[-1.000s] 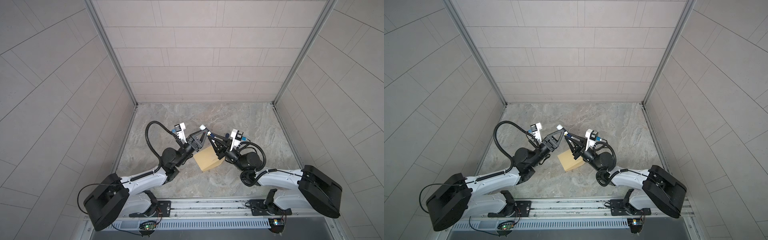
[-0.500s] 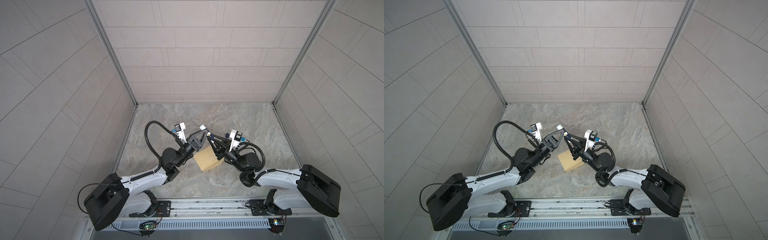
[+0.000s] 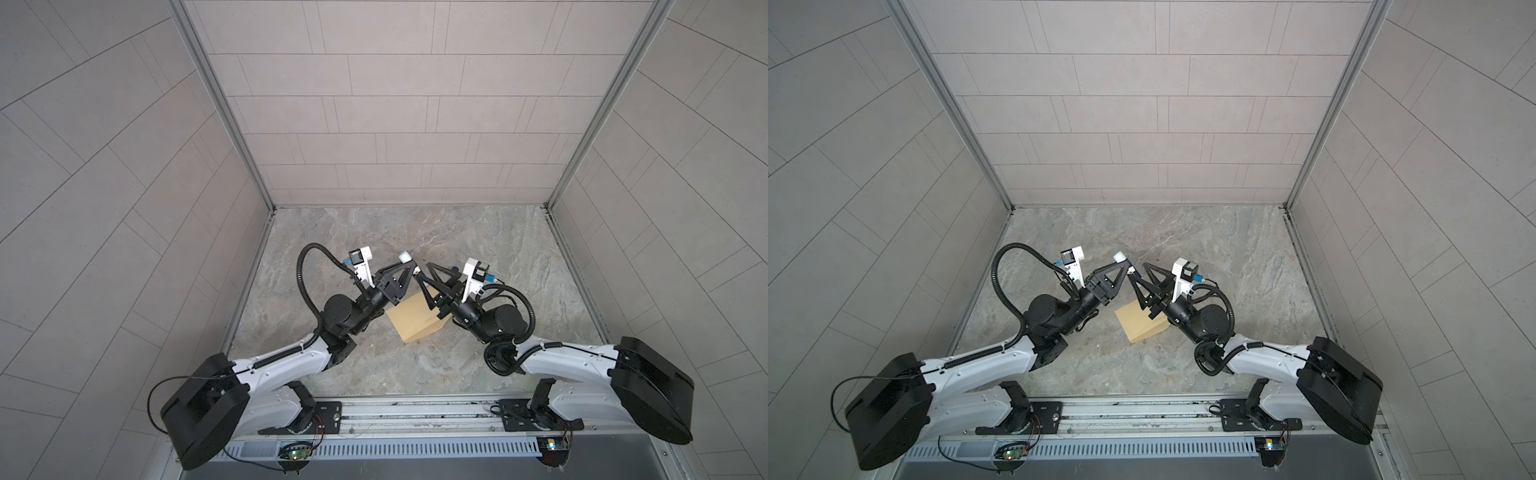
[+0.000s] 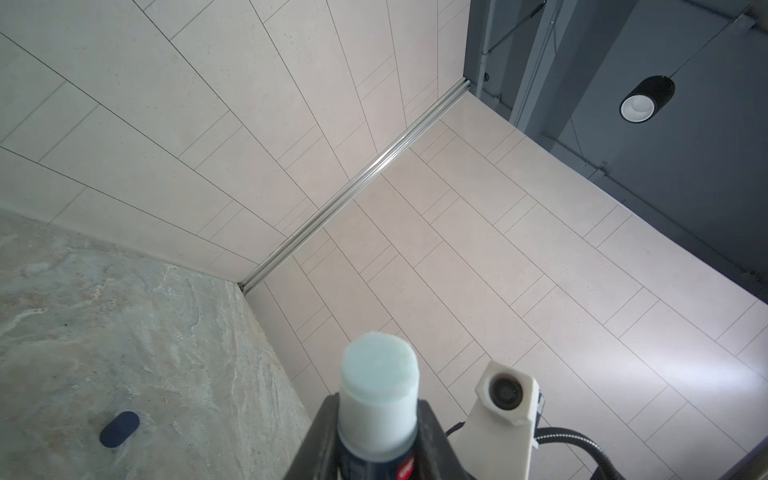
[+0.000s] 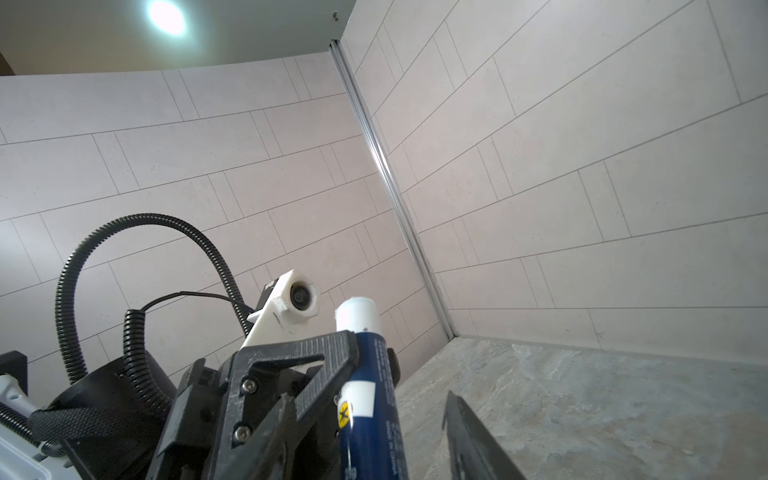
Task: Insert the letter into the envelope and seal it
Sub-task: 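Close the left gripper on the glue stick while the right gripper releases it, then lower the open right gripper to the envelope edge nearest it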
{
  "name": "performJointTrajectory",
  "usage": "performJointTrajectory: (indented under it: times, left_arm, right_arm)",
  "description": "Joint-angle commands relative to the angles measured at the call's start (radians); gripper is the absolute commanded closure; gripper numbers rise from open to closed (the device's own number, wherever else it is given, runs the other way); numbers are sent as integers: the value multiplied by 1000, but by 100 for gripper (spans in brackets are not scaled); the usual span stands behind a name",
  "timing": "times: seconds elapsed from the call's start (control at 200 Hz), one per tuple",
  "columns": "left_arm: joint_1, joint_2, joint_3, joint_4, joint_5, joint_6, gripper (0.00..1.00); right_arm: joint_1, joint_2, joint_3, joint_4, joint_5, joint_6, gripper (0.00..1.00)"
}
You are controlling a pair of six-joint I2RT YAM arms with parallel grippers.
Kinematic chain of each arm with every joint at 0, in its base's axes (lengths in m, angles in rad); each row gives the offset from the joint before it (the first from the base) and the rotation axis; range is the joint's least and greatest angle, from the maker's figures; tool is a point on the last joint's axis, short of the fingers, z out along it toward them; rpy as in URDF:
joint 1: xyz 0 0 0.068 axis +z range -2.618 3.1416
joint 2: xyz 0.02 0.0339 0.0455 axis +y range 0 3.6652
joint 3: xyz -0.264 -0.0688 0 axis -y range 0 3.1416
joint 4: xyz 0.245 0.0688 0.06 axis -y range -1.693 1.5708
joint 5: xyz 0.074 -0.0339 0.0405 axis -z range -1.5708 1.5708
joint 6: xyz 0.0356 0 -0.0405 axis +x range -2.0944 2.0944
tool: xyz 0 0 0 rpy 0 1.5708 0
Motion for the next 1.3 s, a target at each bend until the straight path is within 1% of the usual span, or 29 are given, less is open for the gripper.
performJointTrajectory:
  times: [0.0,0.025,0.21,0.305,0.425,0.57,0.846,0.896,0.961,1.041,1.226,1.291]
  left_arm:
    - [-5,-82,14,-160,-1,141,100]
    - [-5,-99,16,-198,0,180,100]
    - [-4,-206,45,-479,3,363,100]
    - [-5,-243,55,-590,-5,446,100]
    - [-5,-274,51,-658,-24,525,100]
    - [-5,-279,38,-671,-21,585,100]
    - [-5,-242,18,-638,1,664,100]
    - [-5,-237,15,-632,2,673,100]
    - [-5,-232,11,-632,-7,683,100]
    - [-4,-225,10,-633,-11,690,100]
    - [-5,-215,10,-630,-17,690,100]
    - [-4,-216,10,-634,-20,687,100]
  right_arm:
    - [-3,-100,18,-202,30,-38,37]
    - [-3,-124,20,-248,35,-45,36]
    - [-11,-297,37,-580,84,-65,30]
    - [-15,-377,51,-750,119,-59,27]
    - [-20,-450,64,-941,156,-43,25]
    - [-22,-497,53,-1087,207,31,24]
    - [-24,-466,31,-1231,259,190,21]
    - [-25,-451,29,-1244,268,233,20]
    - [-25,-429,27,-1264,283,307,14]
    - [-25,-389,34,-1283,282,383,11]
    - [-25,-272,64,-1346,276,515,11]
    - [-26,-232,70,-1355,270,563,13]
